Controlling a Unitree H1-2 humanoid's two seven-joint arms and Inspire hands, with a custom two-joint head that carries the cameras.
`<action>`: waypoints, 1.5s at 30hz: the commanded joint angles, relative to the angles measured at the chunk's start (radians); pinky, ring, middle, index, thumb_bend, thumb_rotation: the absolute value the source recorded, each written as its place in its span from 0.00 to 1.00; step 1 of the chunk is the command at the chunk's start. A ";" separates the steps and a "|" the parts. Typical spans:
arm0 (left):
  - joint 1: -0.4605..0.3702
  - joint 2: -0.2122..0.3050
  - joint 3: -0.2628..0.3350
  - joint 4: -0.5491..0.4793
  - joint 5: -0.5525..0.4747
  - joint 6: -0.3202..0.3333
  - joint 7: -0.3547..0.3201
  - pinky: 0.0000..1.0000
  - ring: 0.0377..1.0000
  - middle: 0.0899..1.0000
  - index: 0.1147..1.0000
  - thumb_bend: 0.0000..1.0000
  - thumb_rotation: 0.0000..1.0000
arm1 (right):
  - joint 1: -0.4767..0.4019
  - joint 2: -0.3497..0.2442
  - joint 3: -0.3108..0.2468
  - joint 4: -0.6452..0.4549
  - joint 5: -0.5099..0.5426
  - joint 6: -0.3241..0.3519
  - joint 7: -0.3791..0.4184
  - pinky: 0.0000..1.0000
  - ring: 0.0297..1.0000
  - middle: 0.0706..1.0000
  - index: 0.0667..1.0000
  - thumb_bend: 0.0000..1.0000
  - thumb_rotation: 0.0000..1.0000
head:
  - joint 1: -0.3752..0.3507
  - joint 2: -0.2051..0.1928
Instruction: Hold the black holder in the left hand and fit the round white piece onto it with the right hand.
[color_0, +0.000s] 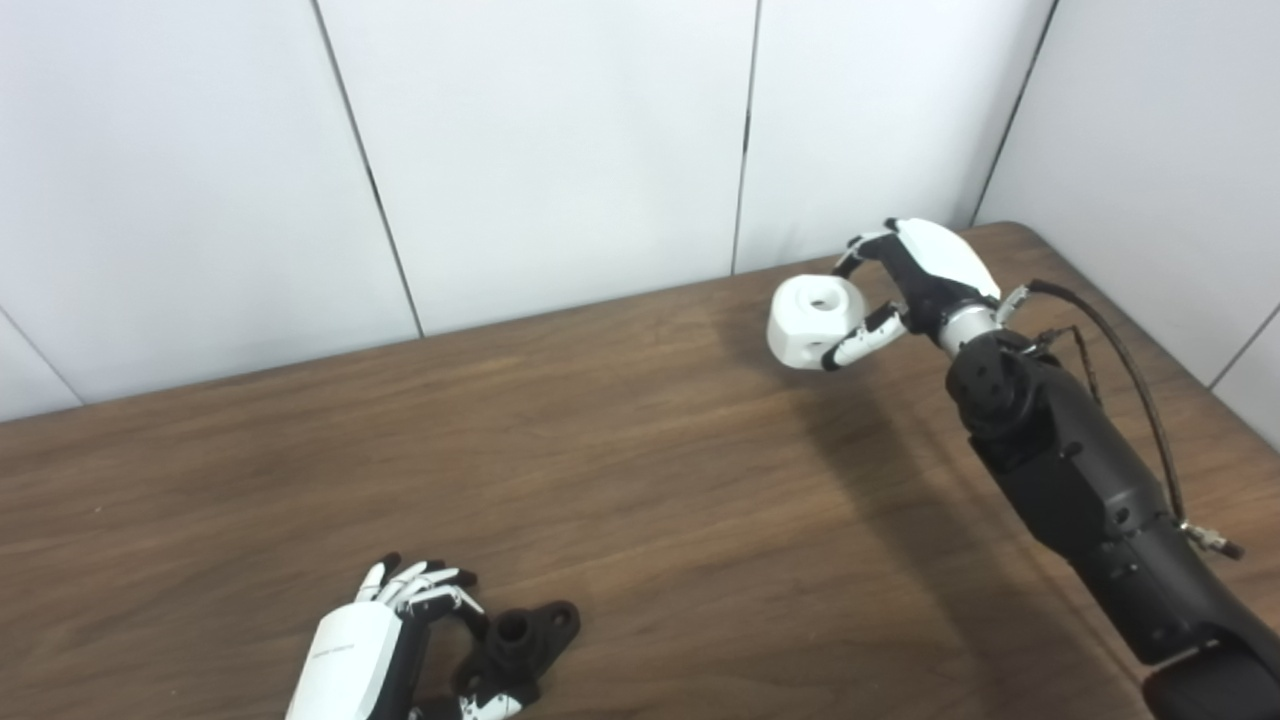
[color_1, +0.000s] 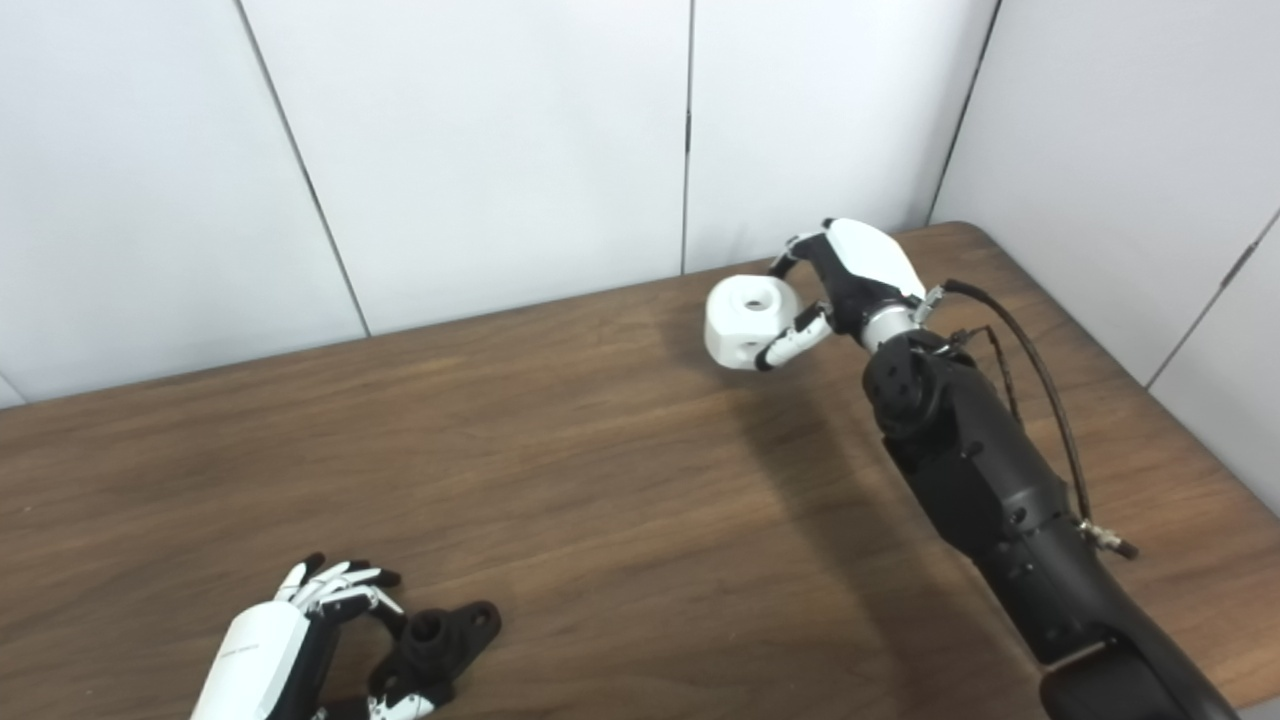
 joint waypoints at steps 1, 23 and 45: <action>0.012 -0.006 -0.017 0.004 0.024 0.011 -0.022 0.98 0.85 0.74 0.42 0.52 0.04 | -0.030 -0.005 0.005 -0.077 -0.012 0.006 0.014 1.00 0.98 0.84 0.45 0.52 0.14 | 0.023 0.004; 0.007 -0.044 -0.047 0.009 0.074 0.041 -0.027 1.00 0.87 0.75 0.42 0.52 0.05 | 0.025 0.128 0.075 -0.470 -0.096 0.021 0.359 1.00 0.95 0.81 0.45 0.52 0.14 | 0.181 0.048; -0.004 -0.076 -0.088 0.011 0.119 0.082 -0.034 1.00 0.88 0.76 0.42 0.52 0.05 | 0.100 0.306 0.164 -0.656 -0.143 0.015 0.511 1.00 0.96 0.81 0.44 0.52 0.14 | 0.270 0.073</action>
